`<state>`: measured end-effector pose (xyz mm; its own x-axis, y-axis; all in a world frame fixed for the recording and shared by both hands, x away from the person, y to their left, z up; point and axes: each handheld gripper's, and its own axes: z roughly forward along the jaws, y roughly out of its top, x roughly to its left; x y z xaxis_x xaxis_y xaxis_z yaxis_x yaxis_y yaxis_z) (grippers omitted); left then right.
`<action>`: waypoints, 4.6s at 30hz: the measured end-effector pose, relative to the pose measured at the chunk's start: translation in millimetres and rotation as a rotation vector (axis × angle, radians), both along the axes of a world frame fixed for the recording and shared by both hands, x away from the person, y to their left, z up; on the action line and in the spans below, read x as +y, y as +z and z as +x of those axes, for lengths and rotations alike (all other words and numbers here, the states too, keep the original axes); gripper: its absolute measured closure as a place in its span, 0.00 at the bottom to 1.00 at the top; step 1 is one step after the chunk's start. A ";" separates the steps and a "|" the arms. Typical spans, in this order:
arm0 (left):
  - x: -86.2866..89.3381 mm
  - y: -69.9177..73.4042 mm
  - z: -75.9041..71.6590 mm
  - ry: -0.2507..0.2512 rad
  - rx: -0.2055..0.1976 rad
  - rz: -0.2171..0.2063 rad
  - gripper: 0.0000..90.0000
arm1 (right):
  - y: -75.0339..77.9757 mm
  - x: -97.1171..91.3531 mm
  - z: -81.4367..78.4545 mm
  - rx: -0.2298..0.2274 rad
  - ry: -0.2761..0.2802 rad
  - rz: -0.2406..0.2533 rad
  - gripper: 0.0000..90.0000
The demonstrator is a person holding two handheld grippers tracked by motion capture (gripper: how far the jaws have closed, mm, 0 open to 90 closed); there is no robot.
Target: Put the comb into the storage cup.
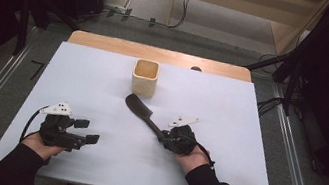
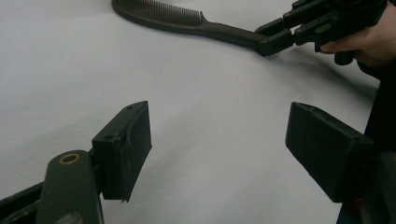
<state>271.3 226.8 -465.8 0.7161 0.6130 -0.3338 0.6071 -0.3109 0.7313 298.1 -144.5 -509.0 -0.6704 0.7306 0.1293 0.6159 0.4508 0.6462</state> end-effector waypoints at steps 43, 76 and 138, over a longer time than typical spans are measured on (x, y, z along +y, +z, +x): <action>0.1 0.4 2.1 0.014 0.027 -0.019 0.26 | 24.1 -6.0 2.5 0.033 0.038 0.175 0.78; -14.8 22.0 23.2 0.068 0.125 -0.049 0.25 | 55.5 34.3 -19.7 -0.135 -0.044 0.252 0.78; -52.2 62.4 69.1 0.251 0.075 -0.055 0.28 | 36.0 99.6 -34.5 -0.386 -0.232 0.353 0.78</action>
<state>340.4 174.6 -403.4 0.5156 0.7480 -0.4179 0.7133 -0.1044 0.6931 263.5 -45.0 -472.9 -0.5449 0.8212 0.1696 0.3624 0.0483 0.9308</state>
